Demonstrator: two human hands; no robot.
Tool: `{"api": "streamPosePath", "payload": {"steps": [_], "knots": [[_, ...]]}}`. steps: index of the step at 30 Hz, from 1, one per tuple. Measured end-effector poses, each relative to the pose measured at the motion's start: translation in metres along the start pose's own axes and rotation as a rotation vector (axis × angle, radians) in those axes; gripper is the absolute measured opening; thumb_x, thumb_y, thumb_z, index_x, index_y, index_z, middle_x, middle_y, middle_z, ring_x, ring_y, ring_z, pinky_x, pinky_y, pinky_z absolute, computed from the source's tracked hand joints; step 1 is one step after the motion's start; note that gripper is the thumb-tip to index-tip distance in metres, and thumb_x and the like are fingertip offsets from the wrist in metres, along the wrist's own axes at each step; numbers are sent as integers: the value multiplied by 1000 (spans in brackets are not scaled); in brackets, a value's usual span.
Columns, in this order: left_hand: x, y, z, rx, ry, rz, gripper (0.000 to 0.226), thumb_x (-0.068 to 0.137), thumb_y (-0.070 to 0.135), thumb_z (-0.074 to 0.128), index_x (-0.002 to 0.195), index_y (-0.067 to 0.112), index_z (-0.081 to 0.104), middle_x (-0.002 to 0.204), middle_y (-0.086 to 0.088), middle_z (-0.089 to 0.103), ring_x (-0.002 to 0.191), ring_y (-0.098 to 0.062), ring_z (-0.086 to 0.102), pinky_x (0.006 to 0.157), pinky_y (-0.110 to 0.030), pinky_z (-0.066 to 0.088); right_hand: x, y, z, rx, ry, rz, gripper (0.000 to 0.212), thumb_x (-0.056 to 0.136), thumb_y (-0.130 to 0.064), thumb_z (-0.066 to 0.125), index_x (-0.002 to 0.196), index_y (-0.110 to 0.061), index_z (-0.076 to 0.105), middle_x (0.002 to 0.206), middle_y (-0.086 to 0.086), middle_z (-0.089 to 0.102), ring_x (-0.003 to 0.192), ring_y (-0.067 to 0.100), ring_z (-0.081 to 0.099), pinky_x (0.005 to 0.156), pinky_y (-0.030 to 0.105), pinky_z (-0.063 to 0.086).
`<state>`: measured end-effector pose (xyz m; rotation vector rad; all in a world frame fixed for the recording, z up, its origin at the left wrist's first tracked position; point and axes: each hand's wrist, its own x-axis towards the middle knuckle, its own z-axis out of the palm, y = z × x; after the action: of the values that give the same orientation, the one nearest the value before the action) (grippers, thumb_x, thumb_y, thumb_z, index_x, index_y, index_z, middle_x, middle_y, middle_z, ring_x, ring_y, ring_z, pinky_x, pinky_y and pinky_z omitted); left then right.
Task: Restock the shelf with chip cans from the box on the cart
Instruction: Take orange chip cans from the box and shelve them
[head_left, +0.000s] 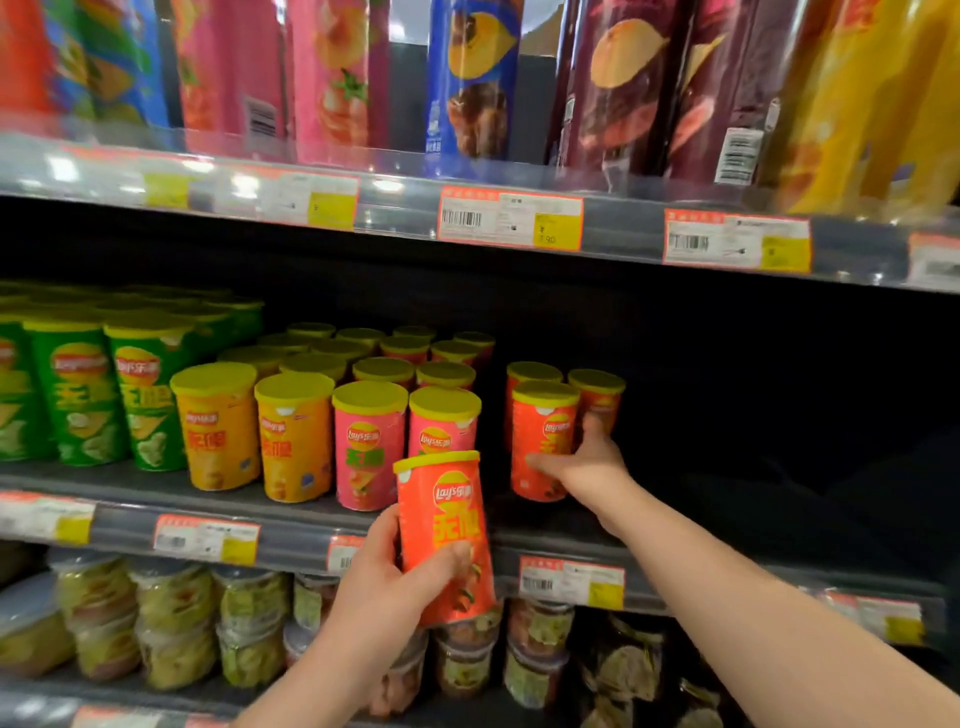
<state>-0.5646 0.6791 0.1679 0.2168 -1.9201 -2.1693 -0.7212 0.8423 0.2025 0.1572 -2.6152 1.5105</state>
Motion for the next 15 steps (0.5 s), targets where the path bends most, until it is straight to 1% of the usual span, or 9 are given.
{"api": "streamPosePath", "payload": {"steps": [2,4,7,9,12,15], "knots": [[1,-2,3,-1,19,-4,34,80,17,74,92,37,50,94,6,67,83,-10,66,64,-23,49,9,6,5,-33,-21,-1,76,72,-26,80,133,-18,36,133,9,50,120,29,51,101,44,43],[1,-5,6,10,41,-3,33,79,16,74,92,37,51,89,8,68,79,-7,67,62,-22,48,16,11,9,-23,-26,-20,71,72,-24,80,129,-16,38,130,9,52,118,28,53,98,40,44],[3,-6,9,21,68,-2,34,78,16,75,94,37,52,89,7,70,80,-8,68,65,-24,49,26,15,14,-18,-32,-38,73,70,-28,82,127,-16,38,129,9,53,117,28,53,98,40,43],[5,-6,11,20,74,9,35,78,16,74,96,37,52,93,6,69,83,-9,68,66,-24,50,34,15,17,-12,-47,-53,79,69,-27,82,132,-16,36,132,9,52,120,27,52,101,40,42],[7,-5,17,7,63,19,36,78,18,74,96,39,50,95,7,68,83,-7,67,64,-21,49,39,17,18,-15,-68,-76,87,70,-25,82,139,-15,31,136,9,50,124,27,49,103,40,41],[9,-1,24,-8,38,34,39,72,23,75,99,38,51,95,8,69,84,-8,68,67,-23,51,38,21,15,19,-90,-73,93,71,-28,81,144,-17,25,141,8,45,128,27,46,105,43,40]]}}
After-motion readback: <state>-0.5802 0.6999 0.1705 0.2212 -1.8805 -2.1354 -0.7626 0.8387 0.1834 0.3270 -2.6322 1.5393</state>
